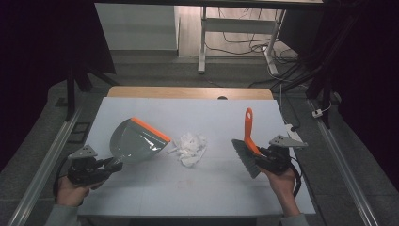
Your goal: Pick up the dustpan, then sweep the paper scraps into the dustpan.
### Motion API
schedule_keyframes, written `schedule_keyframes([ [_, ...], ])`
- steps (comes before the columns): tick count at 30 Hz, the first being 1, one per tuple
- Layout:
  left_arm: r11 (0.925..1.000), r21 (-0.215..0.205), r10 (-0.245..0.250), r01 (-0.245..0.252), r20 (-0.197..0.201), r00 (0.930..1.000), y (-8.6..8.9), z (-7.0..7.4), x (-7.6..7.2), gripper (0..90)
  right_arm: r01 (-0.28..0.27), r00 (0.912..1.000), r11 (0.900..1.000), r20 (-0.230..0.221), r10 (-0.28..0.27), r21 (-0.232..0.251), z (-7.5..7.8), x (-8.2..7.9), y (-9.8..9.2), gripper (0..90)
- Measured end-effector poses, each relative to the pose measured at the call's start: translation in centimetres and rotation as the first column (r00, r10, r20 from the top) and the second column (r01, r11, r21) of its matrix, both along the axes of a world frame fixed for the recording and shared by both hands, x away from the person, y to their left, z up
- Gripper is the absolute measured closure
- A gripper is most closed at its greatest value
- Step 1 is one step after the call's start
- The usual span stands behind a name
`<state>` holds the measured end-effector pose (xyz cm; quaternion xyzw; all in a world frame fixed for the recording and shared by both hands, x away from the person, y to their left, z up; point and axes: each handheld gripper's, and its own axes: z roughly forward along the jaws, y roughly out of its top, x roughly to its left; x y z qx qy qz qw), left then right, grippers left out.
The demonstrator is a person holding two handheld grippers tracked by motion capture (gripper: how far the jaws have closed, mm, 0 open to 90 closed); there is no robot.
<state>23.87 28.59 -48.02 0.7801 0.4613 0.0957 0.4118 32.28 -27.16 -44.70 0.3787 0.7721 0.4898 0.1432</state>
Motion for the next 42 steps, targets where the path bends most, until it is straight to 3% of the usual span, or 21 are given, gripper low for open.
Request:
schedule_keyframes([
  [5, 0.9997, 0.008, -0.025, 0.025, 0.000, 0.9997, 0.4, -0.3, -0.8, 62.2, -0.002, 1.0000, 1.000, 0.000, 0.002, 0.014, 0.4, 0.6, 0.5, 70.3],
  [10, 0.9998, 0.006, -0.018, 0.018, -0.008, 0.9998, 1.0, -0.7, -1.6, 62.2, -0.011, 0.9999, 1.000, -0.003, 0.011, 0.019, 0.8, 1.4, 1.3, 70.3],
  [31, 0.9964, 0.038, -0.075, 0.076, -0.020, 0.9970, 1.2, -1.1, -2.5, 62.2, 0.017, 0.9981, 0.998, -0.059, -0.014, 0.057, 1.2, 5.9, 4.0, 70.3],
  [42, 0.9933, 0.052, -0.101, 0.103, -0.035, 0.9942, 1.3, -1.4, -2.8, 62.2, -0.009, 0.9979, 1.000, -0.065, 0.010, 0.019, 1.4, 7.4, 6.9, 70.3],
])
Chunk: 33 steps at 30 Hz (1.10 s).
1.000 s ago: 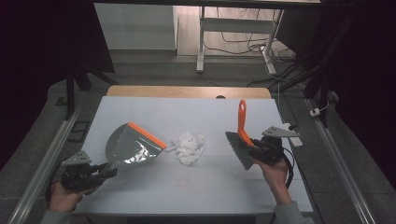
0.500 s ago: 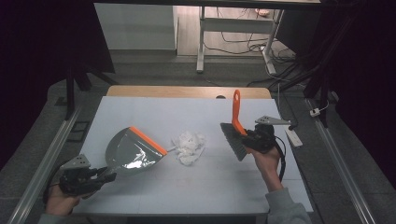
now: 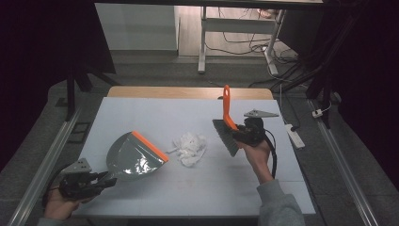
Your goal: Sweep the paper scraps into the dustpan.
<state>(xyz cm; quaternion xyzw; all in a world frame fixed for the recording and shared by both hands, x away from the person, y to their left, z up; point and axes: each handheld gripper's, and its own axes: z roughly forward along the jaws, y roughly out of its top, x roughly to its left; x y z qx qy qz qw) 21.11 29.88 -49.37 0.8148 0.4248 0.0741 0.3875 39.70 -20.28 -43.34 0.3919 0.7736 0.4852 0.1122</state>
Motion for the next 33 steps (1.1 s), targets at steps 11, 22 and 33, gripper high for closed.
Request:
schedule_keyframes([
  [11, 1.0000, 0.005, -0.005, 0.005, -0.013, 0.9999, 0.2, -0.4, -0.4, 62.2, -0.010, 0.9999, 1.000, -0.007, 0.010, -0.011, -0.2, 0.9, 1.7, 70.3],
  [22, 0.9993, 0.012, -0.037, 0.037, -0.022, 0.9991, -0.2, -0.7, -0.3, 62.2, 0.010, 0.9994, 0.999, -0.034, -0.011, -0.035, -1.1, 1.8, 2.6, 70.3],
  [33, 0.9957, 0.045, -0.080, 0.081, -0.036, 0.9962, -0.9, -0.9, -0.4, 62.1, 0.024, 0.9988, 0.997, -0.041, -0.027, -0.076, -1.6, 2.8, 3.6, 70.3],
])
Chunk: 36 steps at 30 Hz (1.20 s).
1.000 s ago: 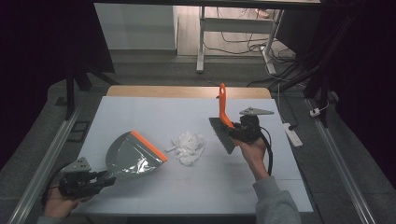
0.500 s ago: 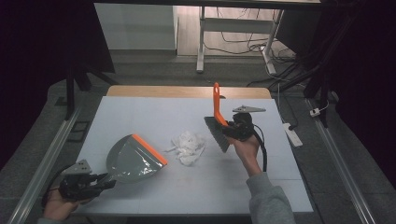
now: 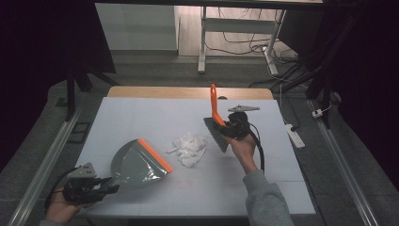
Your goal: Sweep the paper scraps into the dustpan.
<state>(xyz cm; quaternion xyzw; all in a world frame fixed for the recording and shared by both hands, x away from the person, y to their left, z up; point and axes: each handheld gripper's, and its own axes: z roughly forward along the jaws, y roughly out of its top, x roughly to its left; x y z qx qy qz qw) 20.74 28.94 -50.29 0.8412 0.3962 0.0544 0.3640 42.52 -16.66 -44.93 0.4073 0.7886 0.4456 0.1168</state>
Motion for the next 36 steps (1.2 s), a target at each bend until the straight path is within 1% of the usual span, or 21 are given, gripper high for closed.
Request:
schedule_keyframes([
  [7, 0.9989, 0.043, -0.017, 0.017, -0.012, 0.9998, -0.2, -0.2, 0.1, 62.1, 0.023, 0.9997, 0.999, -0.009, -0.023, -0.026, -0.2, 0.7, -0.1, 70.3],
  [13, 0.9985, 0.048, -0.025, 0.027, -0.026, 0.9993, -0.3, -0.4, 0.3, 62.1, 0.040, 0.9990, 0.998, -0.019, -0.041, -0.050, -0.7, 1.7, -0.2, 70.3],
  [15, 0.9981, 0.054, -0.030, 0.032, -0.029, 0.9991, -0.3, -0.5, 0.4, 62.1, 0.043, 0.9988, 0.998, -0.020, -0.044, -0.055, -0.8, 2.0, -0.1, 70.3],
  [16, 0.9984, 0.048, -0.028, 0.029, -0.031, 0.9991, -0.4, -0.5, 0.4, 62.1, 0.043, 0.9988, 0.997, -0.022, -0.045, -0.058, -0.9, 2.1, -0.1, 70.3],
  [19, 0.9976, 0.056, -0.039, 0.041, -0.037, 0.9986, -0.6, -0.7, 0.7, 62.1, 0.044, 0.9986, 0.996, -0.026, -0.046, -0.076, -1.2, 2.5, 0.2, 70.3],
  [25, 0.9974, 0.055, -0.043, 0.046, -0.049, 0.9979, -0.5, -0.9, 0.9, 62.1, 0.035, 0.9985, 0.995, -0.040, -0.038, -0.091, -1.9, 3.0, 1.2, 70.3],
  [26, 0.9979, 0.052, -0.037, 0.040, -0.050, 0.9980, -0.6, -0.9, 1.0, 62.1, 0.031, 0.9985, 0.995, -0.042, -0.035, -0.099, -2.0, 3.1, 1.4, 70.3],
  [28, 0.9970, 0.057, -0.048, 0.051, -0.053, 0.9974, -0.7, -1.0, 1.0, 62.1, 0.025, 0.9985, 0.993, -0.046, -0.030, -0.114, -2.2, 3.2, 1.9, 70.3],
  [30, 0.9975, 0.051, -0.046, 0.049, -0.057, 0.9973, -0.8, -1.1, 1.1, 62.1, 0.020, 0.9982, 0.992, -0.054, -0.027, -0.125, -2.4, 3.2, 2.4, 70.3],
  [31, 0.9974, 0.052, -0.048, 0.051, -0.057, 0.9972, -0.9, -1.1, 1.2, 62.1, 0.014, 0.9986, 0.991, -0.049, -0.021, -0.132, -2.5, 3.3, 2.6, 70.3],
  [36, 0.9970, 0.050, -0.055, 0.059, -0.076, 0.9956, -1.2, -1.4, 2.0, 62.1, -0.005, 0.9982, 0.988, -0.061, -0.004, -0.152, -3.0, 3.4, 3.9, 70.3],
])
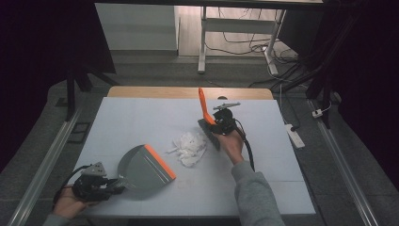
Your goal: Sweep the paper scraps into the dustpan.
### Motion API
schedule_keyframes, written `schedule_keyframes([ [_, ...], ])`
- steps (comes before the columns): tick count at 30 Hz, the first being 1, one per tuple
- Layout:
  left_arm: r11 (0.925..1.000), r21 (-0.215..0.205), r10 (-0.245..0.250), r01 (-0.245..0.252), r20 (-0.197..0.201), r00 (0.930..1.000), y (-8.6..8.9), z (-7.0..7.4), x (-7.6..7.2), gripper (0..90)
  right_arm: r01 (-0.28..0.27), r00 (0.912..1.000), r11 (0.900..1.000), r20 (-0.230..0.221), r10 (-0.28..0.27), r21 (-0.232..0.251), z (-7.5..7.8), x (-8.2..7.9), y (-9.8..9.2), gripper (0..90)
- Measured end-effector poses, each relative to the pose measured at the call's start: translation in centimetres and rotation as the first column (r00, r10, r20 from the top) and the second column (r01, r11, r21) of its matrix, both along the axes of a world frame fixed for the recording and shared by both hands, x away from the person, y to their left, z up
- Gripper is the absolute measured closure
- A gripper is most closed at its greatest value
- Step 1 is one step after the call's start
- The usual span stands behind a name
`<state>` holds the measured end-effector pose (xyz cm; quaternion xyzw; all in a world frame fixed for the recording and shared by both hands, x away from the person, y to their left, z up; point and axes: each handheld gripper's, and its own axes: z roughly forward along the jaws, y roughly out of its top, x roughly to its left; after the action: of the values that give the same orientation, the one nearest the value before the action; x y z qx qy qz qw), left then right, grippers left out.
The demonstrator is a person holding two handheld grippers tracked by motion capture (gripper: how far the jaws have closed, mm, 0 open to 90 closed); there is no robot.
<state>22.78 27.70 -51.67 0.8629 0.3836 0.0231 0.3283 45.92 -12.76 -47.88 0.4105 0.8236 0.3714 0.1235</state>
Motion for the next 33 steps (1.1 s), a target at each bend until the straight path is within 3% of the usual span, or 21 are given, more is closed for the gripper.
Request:
schedule_keyframes([
  [7, 0.9999, -0.007, -0.013, 0.013, -0.014, 0.9998, -0.5, -0.2, 0.8, 62.1, -0.011, 0.9998, 1.000, -0.015, 0.011, -0.008, -0.4, 0.0, 1.3, 70.4],
  [13, 0.9999, -0.010, -0.013, 0.013, -0.018, 0.9998, -0.9, -0.2, 1.1, 62.2, -0.059, 0.9979, 0.998, -0.029, 0.059, -0.011, -0.8, -0.6, 2.9, 70.5],
  [33, 0.9999, -0.003, -0.015, 0.015, -0.020, 0.9997, -1.5, -0.1, 1.3, 62.1, -0.203, 0.9789, 0.979, -0.029, 0.202, -0.014, -1.1, -3.9, 6.7, 70.5],
])
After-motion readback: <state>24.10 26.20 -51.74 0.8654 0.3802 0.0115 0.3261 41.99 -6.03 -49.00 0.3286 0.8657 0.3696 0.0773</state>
